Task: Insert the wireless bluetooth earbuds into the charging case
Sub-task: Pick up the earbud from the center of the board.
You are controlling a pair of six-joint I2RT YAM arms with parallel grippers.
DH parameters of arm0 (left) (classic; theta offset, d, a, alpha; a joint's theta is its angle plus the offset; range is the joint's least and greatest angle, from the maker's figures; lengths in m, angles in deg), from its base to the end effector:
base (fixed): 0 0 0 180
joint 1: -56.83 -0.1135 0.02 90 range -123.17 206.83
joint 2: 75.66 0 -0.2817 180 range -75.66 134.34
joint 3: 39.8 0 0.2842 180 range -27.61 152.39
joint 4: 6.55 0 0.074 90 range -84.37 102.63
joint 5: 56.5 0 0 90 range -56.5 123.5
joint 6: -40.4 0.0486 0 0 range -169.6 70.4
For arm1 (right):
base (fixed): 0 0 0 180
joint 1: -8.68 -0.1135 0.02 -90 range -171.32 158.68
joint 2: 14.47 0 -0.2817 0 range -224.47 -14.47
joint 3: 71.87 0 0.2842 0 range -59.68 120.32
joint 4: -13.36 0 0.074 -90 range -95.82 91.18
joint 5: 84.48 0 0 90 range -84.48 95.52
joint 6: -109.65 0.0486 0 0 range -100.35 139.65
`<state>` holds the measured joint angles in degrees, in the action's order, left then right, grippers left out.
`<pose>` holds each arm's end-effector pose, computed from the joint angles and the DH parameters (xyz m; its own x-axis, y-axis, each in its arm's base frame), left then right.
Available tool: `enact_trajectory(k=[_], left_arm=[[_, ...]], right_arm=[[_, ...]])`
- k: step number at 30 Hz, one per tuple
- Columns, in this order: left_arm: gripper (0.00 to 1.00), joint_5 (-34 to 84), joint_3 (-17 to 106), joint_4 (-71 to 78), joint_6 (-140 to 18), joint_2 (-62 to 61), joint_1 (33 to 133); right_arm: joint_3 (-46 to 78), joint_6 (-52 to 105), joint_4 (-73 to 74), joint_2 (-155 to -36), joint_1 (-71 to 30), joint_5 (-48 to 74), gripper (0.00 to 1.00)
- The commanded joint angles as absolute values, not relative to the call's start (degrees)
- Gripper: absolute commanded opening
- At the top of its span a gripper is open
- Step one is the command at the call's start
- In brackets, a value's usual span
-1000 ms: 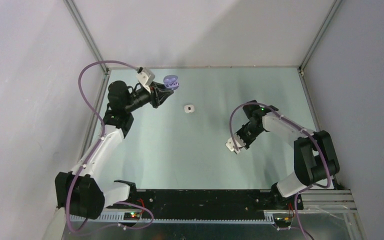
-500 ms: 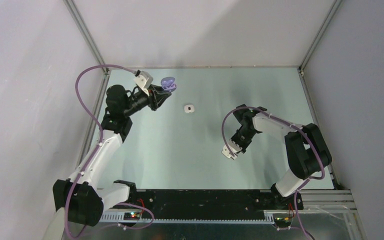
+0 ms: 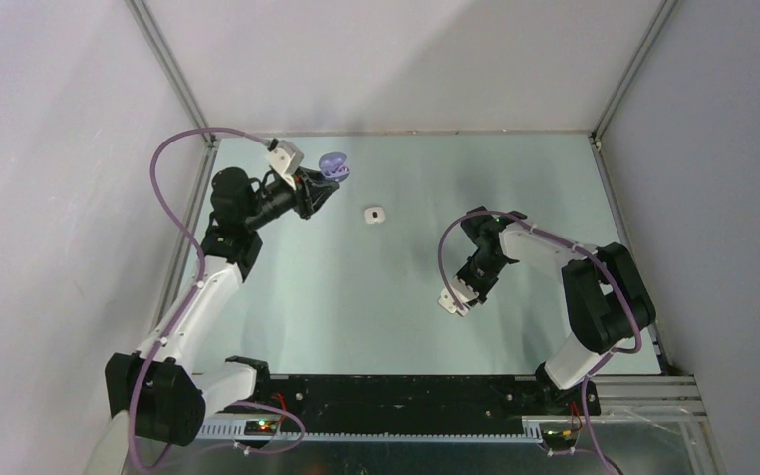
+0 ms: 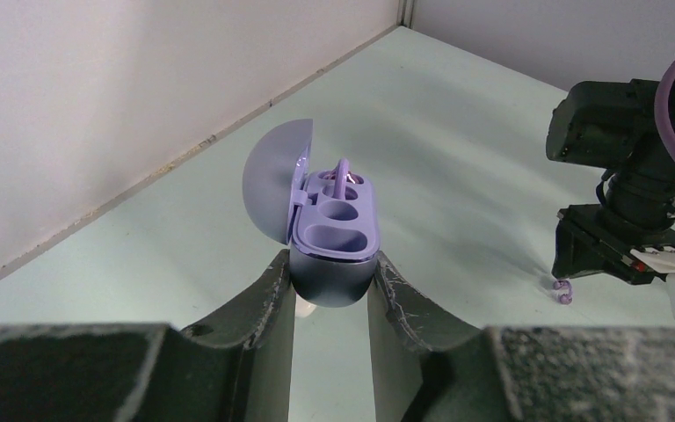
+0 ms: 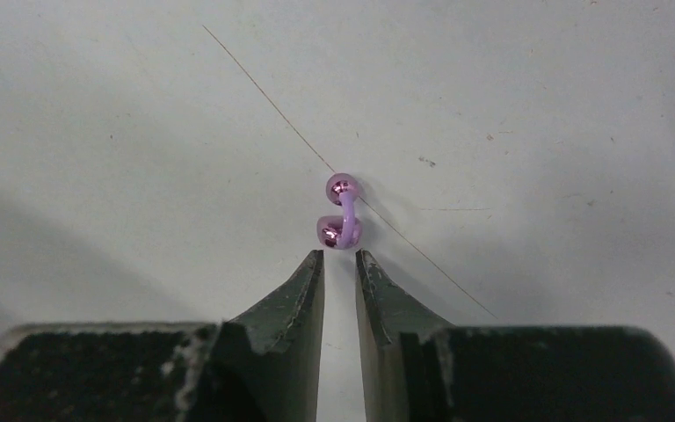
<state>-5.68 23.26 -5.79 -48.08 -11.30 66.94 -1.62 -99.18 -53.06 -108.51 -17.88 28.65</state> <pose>0.2839 -0.0818 0.3570 -0.0153 0.0236 -0.9996 0.7583 0.6519 0.0038 0.2593 0.1510 0.1612 0.7904 -0.5056 -0.3459 -0.5859 -0.7887 -0.1862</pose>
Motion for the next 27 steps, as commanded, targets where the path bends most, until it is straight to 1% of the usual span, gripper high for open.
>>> enact_trajectory(k=[1, 5, 7, 9, 10, 11, 12, 13, 14, 15, 16, 17, 18, 19, 20, 21, 22, 23, 25, 26, 27], left_arm=[[0.0, -5.8, 24.2, -7.5, -48.1, -11.3, 67.1], [0.0, -6.0, 24.2, -7.4, -48.1, -11.1, 67.1], [0.0, -6.1, 24.2, -7.5, -48.3, -11.0, 67.1], [0.0, -6.1, 24.2, -7.6, -48.8, -10.8, 67.1], [0.0, -6.0, 24.3, -7.9, -49.0, -10.6, 67.1], [0.0, -5.9, 24.3, -7.9, -49.2, -10.6, 67.1], [0.0, -5.7, 24.4, -8.1, -49.2, -10.6, 67.1], [0.0, -5.7, 24.5, -8.2, -50.8, -10.5, 67.1], [0.0, -5.6, 24.6, -8.1, -51.2, -10.5, 67.1], [0.0, -5.6, 24.6, -8.1, -52.0, -10.4, 67.1], [0.0, -5.5, 24.7, -8.1, -52.4, -10.3, 67.1], [0.0, -5.5, 24.6, -8.1, -53.0, -10.3, 67.2], [0.0, -5.3, 24.7, -8.0, -53.4, -10.2, 67.1], [0.0, -5.3, 24.6, -7.9, -54.0, -10.0, 67.1], [0.0, -5.2, 24.7, -7.8, -54.3, -10.0, 67.1], [0.0, -5.1, 25.0, -7.6, -54.5, -9.8, 67.2], [0.0, -5.0, 25.2, -7.0, -54.6, -9.7, 67.2], [0.0, -5.0, 25.5, -6.7, -54.5, -9.4, 67.1], [0.0, -5.0, 26.2, -4.8, -54.2, -9.0, 67.2], [0.0, -4.7, 26.4, -4.3, -54.1, -8.9, 67.2], [0.0, -4.7, 26.8, -3.4, -53.9, -8.6, 67.1]], right_arm=[[-0.1, -121.3, -52.6, -106.4, -17.7, 29.6, 0.25], [0.6, -118.6, -53.2, -101.7, -16.3, 31.2, 0.3], [1.5, -114.6, -54.5, -99.4, -15.9, 31.8, 0.31], [2.0, -105.8, -53.6, -96.8, -16.4, 32.2, 0.32], [2.1, -95.1, -51.1, -95.1, -17.4, 31.9, 0.32], [2.4, -88.9, -49.5, -94.3, -18.1, 31.5, 0.32], [2.8, -74.0, -46.2, -93.2, -19.8, 29.4, 0.32], [4.4, -65.6, -45.1, -93.1, -20.7, 28.0, 0.32], [7.6, -50.6, -44.6, -93.9, -22.2, 25.2, 0.32], [9.9, -42.8, -45.4, -96.0, -22.6, 24.2, 0.31], [14.8, -28.0, -48.1, -97.5, -22.8, 22.4, 0.31], [17.7, -20.9, -50.1, -101.6, -22.1, 21.6, 0.3], [23.5, -7.2, -55.0, -103.9, -21.3, 21.1, 0.3], [26.7, -1.4, -58.2, -109.5, -20.5, 21.4, 0.3], [32.0, 9.5, -64.4, -112.1, -18.5, 22.9, 0.29], [33.2, 14.4, -65.9, -116.1, -16.4, 24.4, 0.29], [32.4, 20.6, -65.0, -116.6, -15.7, 26.4, 0.31], [32.0, 23.2, -64.2, -116.6, -14.8, 26.0, 0.34], [32.2, 31.7, -64.0, -118.2, -13.6, 26.6, 0.36], [33.2, 32.8, -65.0, -118.8, -13.7, 26.1, 0.36], [33.7, 35.6, -65.6, -119.7, -14.2, 22.7, 0.39]])
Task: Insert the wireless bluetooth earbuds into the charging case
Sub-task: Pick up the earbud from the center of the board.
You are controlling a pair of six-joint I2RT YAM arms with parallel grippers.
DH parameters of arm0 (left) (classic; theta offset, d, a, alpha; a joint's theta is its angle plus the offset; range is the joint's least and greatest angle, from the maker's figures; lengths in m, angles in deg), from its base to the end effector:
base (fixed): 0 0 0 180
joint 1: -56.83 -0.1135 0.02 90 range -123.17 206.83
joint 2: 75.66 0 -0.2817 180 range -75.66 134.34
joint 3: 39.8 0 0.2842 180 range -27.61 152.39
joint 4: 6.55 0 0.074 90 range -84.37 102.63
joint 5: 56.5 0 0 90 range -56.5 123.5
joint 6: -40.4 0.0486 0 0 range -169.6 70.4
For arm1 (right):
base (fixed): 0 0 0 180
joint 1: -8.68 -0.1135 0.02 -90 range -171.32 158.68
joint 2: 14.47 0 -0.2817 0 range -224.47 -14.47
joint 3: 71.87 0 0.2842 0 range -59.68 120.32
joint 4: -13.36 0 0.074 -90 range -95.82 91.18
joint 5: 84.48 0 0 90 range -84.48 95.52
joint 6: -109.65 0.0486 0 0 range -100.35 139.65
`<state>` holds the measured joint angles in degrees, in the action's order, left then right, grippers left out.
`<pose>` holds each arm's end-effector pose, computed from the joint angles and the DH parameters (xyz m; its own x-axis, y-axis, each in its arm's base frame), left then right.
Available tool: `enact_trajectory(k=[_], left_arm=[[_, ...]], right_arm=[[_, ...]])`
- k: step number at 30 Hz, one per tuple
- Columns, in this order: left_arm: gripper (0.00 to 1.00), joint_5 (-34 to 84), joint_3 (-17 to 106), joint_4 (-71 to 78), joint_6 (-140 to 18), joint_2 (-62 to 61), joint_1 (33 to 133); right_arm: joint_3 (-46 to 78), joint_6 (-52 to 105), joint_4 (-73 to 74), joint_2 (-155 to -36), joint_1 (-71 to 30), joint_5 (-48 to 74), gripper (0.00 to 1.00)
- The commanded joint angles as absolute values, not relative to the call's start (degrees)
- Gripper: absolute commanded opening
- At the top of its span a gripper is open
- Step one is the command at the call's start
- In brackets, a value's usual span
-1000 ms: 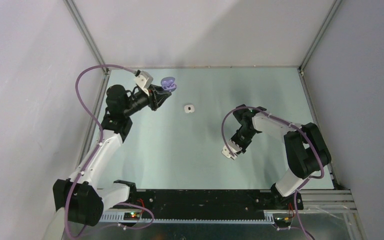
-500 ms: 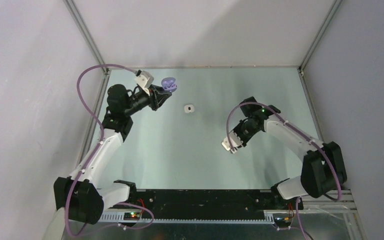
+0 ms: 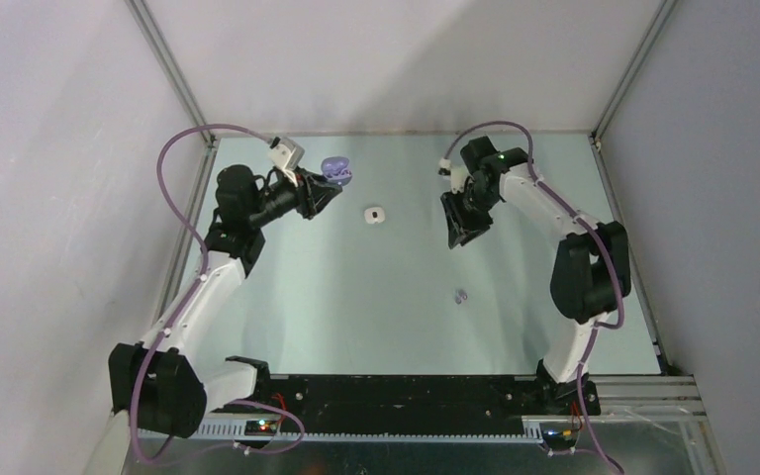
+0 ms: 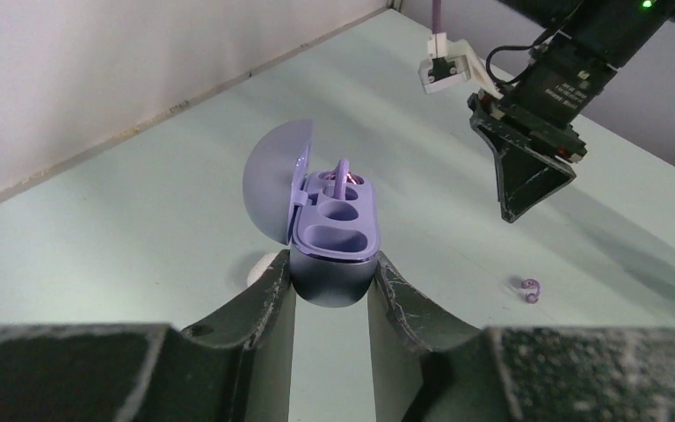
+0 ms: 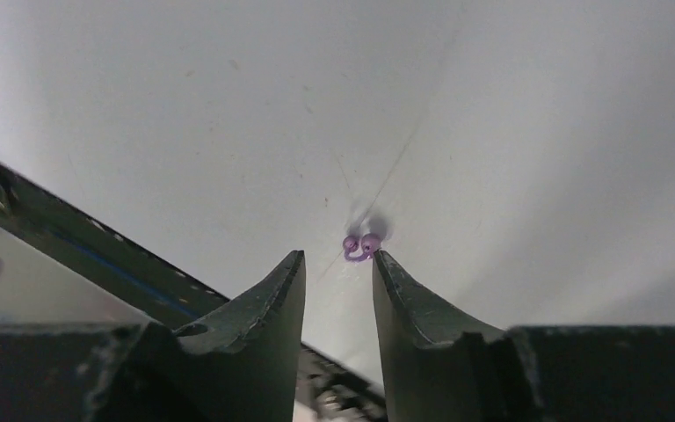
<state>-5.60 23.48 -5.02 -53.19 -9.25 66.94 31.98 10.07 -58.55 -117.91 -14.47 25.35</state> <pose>0.2923 -0.0833 0.3471 -0.1271 -0.0267 -0.9915 0.7486 0.6533 -0.1135 0.3683 0.1754 0.2760 -0.7818 -0.5045 -0.3664 -0.6074 0.7491 0.2644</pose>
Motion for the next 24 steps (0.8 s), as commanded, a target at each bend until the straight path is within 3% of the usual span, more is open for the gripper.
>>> enact_trajectory(k=[1, 3, 11, 19, 24], left_arm=[[0.0, -4.3, 27.0, -3.0, -53.9, -8.4, 67.1], [0.0, -3.6, 27.6, -1.7, -54.2, -7.9, 67.1], [0.0, -0.1, 31.3, 4.1, -53.2, -5.2, 67.1], [0.0, 1.1, 31.9, 5.3, -52.3, -5.3, 67.1], [0.0, 1.8, 31.6, 5.3, -52.2, -5.6, 67.1]], right_arm=[[34.4, 36.9, -67.0, -120.2, -14.3, 21.4, 0.43], [34.1, 39.8, -68.4, -121.5, -14.4, 20.2, 0.51], [23.9, 45.6, -69.9, -122.6, -14.7, 23.7, 0.37], [20.1, 47.5, -69.5, -123.8, -15.4, 24.8, 0.43], [18.7, 49.0, -69.1, -124.7, -14.8, 22.8, 0.41]])
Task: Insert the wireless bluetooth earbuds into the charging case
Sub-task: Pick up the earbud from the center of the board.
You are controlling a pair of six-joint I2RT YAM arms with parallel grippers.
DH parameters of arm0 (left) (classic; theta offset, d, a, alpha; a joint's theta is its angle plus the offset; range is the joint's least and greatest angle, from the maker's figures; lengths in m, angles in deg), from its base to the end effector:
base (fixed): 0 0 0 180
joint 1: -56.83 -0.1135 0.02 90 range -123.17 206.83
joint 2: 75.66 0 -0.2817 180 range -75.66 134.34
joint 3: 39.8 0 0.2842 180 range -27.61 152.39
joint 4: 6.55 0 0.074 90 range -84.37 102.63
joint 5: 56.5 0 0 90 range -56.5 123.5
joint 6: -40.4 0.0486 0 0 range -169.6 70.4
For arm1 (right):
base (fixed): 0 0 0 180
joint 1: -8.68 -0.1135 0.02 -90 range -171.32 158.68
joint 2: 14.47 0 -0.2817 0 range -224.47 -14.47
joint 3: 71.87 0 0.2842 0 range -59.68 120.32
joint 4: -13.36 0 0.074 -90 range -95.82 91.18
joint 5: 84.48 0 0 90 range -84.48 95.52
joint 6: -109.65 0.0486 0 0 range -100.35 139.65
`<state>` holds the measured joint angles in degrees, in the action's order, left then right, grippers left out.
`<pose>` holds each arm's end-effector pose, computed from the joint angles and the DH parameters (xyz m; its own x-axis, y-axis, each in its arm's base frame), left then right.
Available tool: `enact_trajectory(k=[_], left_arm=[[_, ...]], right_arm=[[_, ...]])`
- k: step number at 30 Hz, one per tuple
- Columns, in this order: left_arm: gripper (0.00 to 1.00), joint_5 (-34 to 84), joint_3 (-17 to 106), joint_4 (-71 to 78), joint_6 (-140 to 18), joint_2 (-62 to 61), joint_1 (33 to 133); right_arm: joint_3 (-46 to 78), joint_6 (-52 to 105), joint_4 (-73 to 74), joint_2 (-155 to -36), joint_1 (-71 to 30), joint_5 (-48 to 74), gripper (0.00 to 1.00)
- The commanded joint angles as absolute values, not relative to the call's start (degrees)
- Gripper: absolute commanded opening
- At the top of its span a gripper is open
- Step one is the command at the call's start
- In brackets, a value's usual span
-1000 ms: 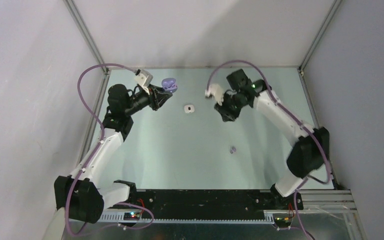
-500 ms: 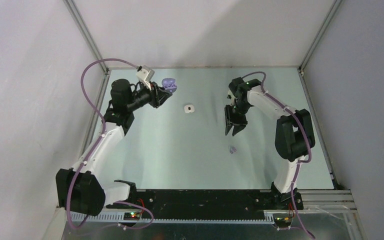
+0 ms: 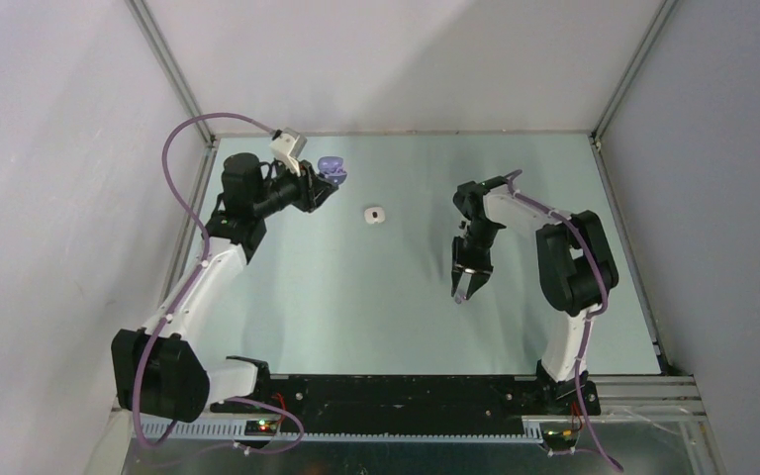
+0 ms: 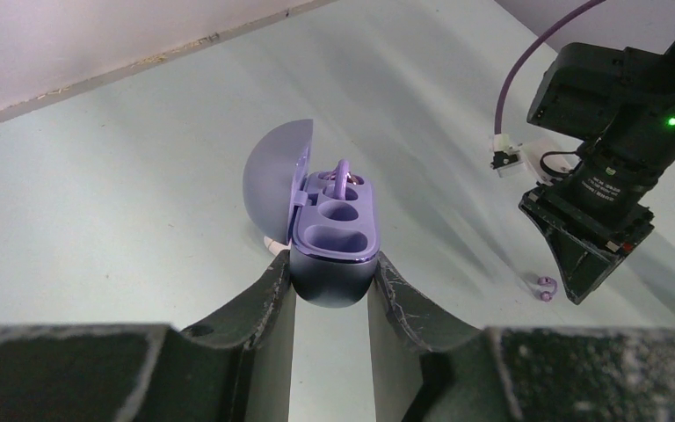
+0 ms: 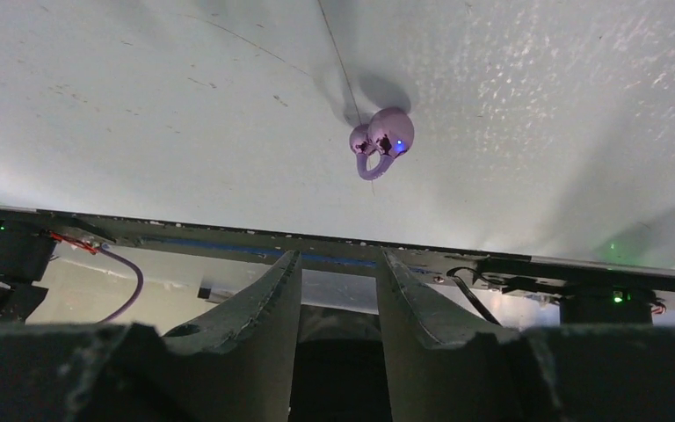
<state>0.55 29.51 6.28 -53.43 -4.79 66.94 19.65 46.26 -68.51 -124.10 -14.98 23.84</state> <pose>0.3133 -0.0827 0.3434 -0.2886 -0.0055 -0.9574 0.6481 0.7349 -0.1996 0.3272 0.1600 0.1722 -0.9548 0.0459 0.2936 0.1081 0.9740 0.1992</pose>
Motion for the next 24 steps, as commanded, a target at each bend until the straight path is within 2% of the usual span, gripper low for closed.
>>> enact_trajectory(k=[1, 9, 24], left_arm=[[0.0, 2.1, 31.6, 5.3, -52.2, -5.7, 67.2], [0.0, 2.5, 31.8, 7.3, -51.3, -5.7, 67.1], [0.0, 2.7, 31.4, 7.4, -51.5, -5.1, 67.1]], right_arm=[[18.7, 49.6, -69.0, -125.4, -14.3, 22.4, 0.39], [19.2, 51.5, -67.9, -128.2, -13.4, 18.8, 0.37], [20.5, 53.0, -64.8, -131.8, -12.7, 19.6, 0.35]])
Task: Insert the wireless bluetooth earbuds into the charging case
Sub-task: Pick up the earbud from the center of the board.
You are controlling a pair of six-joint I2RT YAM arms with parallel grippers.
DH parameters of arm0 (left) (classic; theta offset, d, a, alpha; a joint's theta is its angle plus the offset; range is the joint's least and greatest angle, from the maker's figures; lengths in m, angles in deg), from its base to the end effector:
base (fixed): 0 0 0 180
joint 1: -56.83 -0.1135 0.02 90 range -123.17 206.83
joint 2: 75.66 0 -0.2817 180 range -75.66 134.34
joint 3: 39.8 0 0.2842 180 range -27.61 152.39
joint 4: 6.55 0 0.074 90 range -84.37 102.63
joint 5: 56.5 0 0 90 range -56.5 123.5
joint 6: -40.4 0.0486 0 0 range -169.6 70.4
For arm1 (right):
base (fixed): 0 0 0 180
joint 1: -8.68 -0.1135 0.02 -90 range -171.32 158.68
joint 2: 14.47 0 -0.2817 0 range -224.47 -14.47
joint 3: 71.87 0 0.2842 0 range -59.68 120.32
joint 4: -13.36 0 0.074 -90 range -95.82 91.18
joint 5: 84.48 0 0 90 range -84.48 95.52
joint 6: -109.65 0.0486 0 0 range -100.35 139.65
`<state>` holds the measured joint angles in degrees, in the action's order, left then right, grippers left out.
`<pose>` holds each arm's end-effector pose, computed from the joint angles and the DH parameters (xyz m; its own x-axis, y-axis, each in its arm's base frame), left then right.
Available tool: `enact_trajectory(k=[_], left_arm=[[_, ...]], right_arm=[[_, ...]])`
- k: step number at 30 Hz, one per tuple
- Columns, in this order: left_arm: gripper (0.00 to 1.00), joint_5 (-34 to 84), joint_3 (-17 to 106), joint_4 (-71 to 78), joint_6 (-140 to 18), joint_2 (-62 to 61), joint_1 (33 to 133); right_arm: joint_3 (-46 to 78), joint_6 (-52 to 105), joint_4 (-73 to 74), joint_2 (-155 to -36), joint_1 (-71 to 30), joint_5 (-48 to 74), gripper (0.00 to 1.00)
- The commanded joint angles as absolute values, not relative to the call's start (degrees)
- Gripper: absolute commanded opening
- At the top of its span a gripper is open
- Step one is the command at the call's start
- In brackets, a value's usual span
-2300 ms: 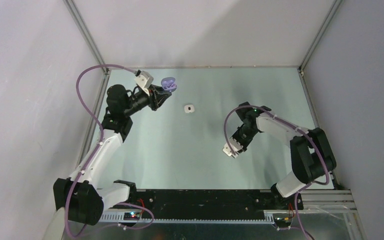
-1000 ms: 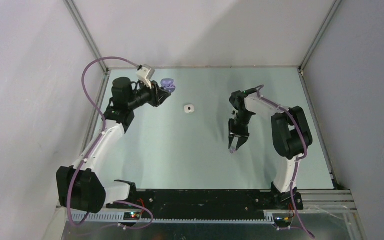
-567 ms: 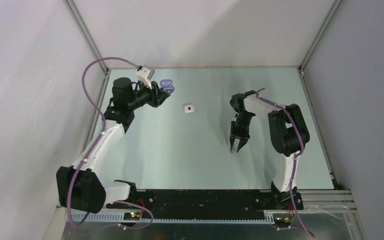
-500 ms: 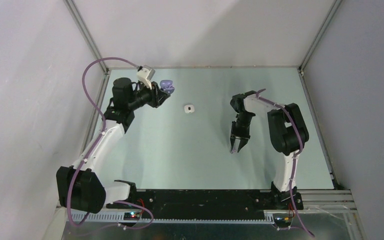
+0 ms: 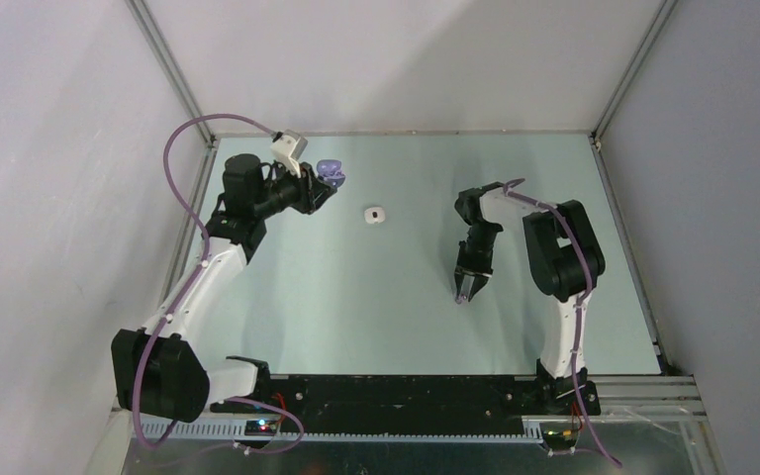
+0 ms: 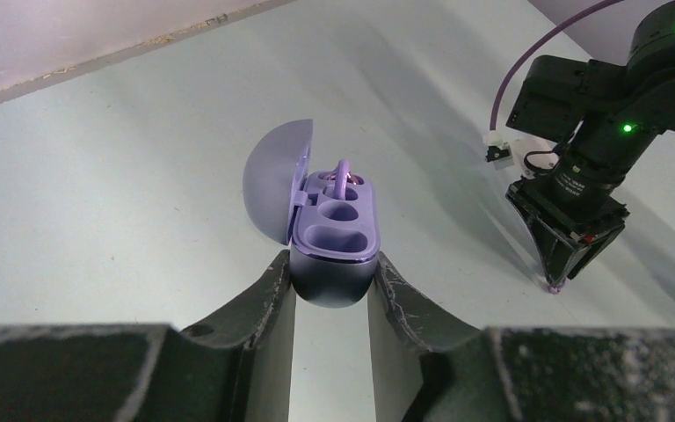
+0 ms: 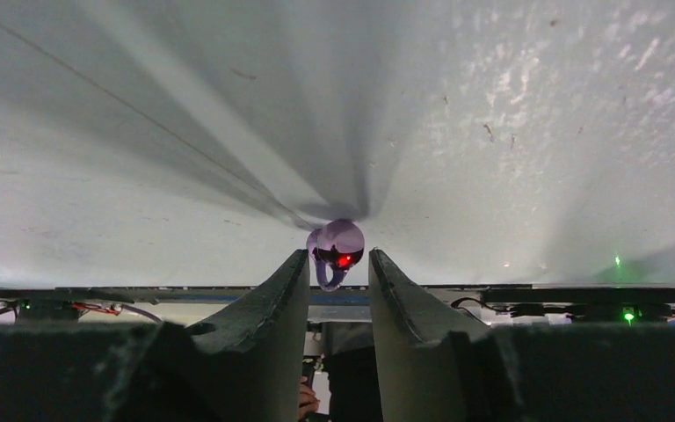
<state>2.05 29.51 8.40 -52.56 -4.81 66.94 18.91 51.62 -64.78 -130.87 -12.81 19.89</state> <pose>0.3129 -0.0816 0.3392 -0.3122 0.0109 -0.9499 0.6270 0.7536 -0.1974 0.3424 0.1478 0.1253 -0.9255 0.1868 0.3294 0.2241 0.9714 0.0786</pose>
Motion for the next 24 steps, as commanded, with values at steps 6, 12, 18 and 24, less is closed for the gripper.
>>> enact_trajectory(k=[6, 12, 18, 24], left_arm=[[0.0, 2.7, 31.1, 7.6, -51.5, -5.1, 67.1], [0.0, 2.5, 31.7, 6.8, -51.9, -4.4, 67.1], [0.0, 0.9, 31.7, 6.0, -51.5, -3.9, 67.1], [0.0, -8.5, 31.7, 6.7, -43.0, -3.0, 67.1]], right_arm=[[21.6, 53.0, -65.7, -131.9, -13.1, 18.9, 0.23], [24.4, 51.5, -67.5, -130.1, -13.3, 16.4, 0.02], [28.5, 44.9, -66.9, -124.5, -12.5, 17.6, 0.0], [37.6, 31.0, -66.9, -120.0, -13.7, 23.1, 0.0]])
